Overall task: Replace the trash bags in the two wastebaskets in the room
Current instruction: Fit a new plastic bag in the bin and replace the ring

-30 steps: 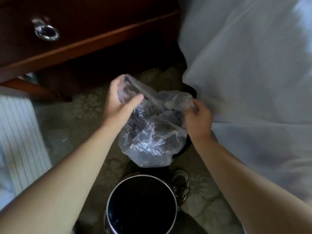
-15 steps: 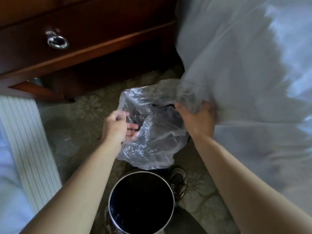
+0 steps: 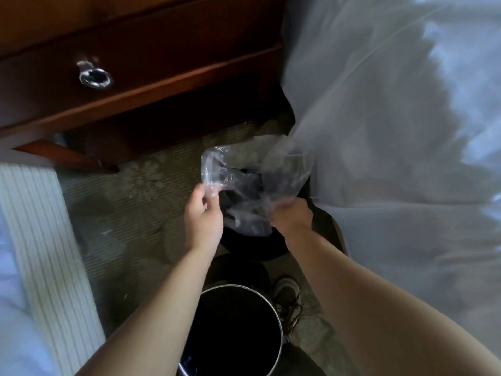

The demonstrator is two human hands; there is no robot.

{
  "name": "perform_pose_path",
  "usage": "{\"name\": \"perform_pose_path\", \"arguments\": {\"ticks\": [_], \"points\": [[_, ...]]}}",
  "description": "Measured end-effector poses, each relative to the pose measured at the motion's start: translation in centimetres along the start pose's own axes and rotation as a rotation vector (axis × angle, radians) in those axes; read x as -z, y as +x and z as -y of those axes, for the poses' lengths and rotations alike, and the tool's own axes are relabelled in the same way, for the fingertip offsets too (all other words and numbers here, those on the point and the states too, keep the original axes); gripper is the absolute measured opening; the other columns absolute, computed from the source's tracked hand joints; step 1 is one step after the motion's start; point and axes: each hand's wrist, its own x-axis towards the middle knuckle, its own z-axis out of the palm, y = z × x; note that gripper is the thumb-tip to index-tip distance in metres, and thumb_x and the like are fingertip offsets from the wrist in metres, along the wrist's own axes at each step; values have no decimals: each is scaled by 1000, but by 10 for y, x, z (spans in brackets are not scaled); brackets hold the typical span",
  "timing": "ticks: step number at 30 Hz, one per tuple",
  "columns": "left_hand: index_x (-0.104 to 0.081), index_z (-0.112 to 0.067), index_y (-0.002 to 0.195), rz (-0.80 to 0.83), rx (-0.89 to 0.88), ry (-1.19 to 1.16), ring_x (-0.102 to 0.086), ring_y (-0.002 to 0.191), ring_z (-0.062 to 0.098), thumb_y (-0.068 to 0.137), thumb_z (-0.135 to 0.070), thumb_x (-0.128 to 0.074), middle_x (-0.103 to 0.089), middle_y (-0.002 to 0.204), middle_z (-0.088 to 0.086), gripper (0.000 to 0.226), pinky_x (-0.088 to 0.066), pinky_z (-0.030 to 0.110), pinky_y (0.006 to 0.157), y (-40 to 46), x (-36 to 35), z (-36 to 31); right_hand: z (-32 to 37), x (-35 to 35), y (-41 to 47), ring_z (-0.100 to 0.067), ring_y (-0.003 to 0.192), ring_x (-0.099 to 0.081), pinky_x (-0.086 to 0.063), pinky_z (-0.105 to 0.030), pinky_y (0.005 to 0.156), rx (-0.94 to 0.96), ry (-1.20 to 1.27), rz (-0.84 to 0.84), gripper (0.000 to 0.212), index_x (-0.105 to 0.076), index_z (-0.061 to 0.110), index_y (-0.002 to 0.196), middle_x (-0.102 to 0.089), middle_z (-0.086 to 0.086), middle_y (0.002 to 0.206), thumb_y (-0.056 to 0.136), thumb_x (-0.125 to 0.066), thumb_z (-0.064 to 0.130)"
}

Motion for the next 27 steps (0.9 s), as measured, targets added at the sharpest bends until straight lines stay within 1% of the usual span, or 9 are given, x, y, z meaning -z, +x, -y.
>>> {"name": "perform_pose_path", "arguments": {"ticks": [2, 5, 8, 10, 13, 17, 21, 24, 27], "points": [[-62, -27, 89, -81, 58, -38, -69, 86, 14, 98, -19, -50, -70, 97, 4, 17, -57, 33, 76, 9, 3, 15, -10, 2, 6, -35, 110, -61, -48, -37, 92, 14, -4, -15, 22, -67, 5, 106, -65, -17, 115, 95, -53, 20], [-67, -10, 96, -206, 345, -115, -70, 69, 19, 95, -8, -53, -71, 83, 9, 14, -59, 33, 63, 21, 18, 33, -30, 11, 7, -37, 96, -67, -58, -48, 85, -61, 366, 32, 17, -68, 20, 73, -69, -16, 99, 85, -59, 11], [-64, 2, 98, -217, 576, -185, -66, 61, 23, 92, -3, -54, -67, 74, 13, 12, -59, 27, 51, 22, 33, 42, -55, 29, -3, -24, 72, -66, -60, -30, 52, -126, 544, -108, 5, -66, 10, 90, -66, -12, 86, 91, -62, 12], [-62, 5, 93, -169, 635, -141, -65, 62, 25, 93, -3, -53, -65, 74, 17, 12, -57, 26, 46, 19, 36, 48, -77, 36, -5, -21, 71, -64, -56, -27, 46, -187, 495, -184, 11, -65, 8, 100, -65, -14, 93, 91, -59, 9], [-64, 5, 92, -114, 667, -43, -69, 66, 28, 93, -12, -59, -69, 78, 20, 17, -59, 28, 50, 16, 37, 62, -98, 30, 2, -26, 73, -59, -56, -31, 45, -375, 574, -108, 19, -59, 6, 107, -60, -16, 101, 94, -49, -2], [-66, 2, 102, -37, 662, 45, -71, 69, 26, 92, -12, -61, -72, 88, 19, 17, -61, 32, 54, 18, 30, 84, -101, 21, 24, -24, 69, -55, -52, -36, 58, -620, 673, 80, 15, -58, 5, 106, -60, -14, 88, 94, -61, 14], [-57, -17, 122, 134, 748, -220, -63, 99, 25, 92, -23, -55, -65, 113, 10, 31, -52, 40, 80, 28, 30, 87, -100, 31, 26, -12, 46, -35, -29, -21, 43, -614, 275, 249, 40, -51, 12, 65, -45, -3, 54, 96, -49, 36], [-47, -27, 126, -246, 510, -96, -58, 106, 24, 67, -21, -65, -55, 128, 6, 63, -52, 36, 80, 21, 39, 73, -111, 47, 11, -10, 34, -23, -17, -16, 36, -575, 302, 418, 54, -45, 17, 56, -33, 3, 43, 91, -49, 58], [-39, -18, 109, -485, 156, 12, -50, 97, 19, 71, -2, -66, -43, 118, 2, 49, -39, 9, 66, -7, 45, 42, -123, 55, -8, -11, 26, -23, -15, -15, 34, -525, 605, 595, 54, -46, 14, 55, -29, 2, 36, 82, -61, 58]]}}
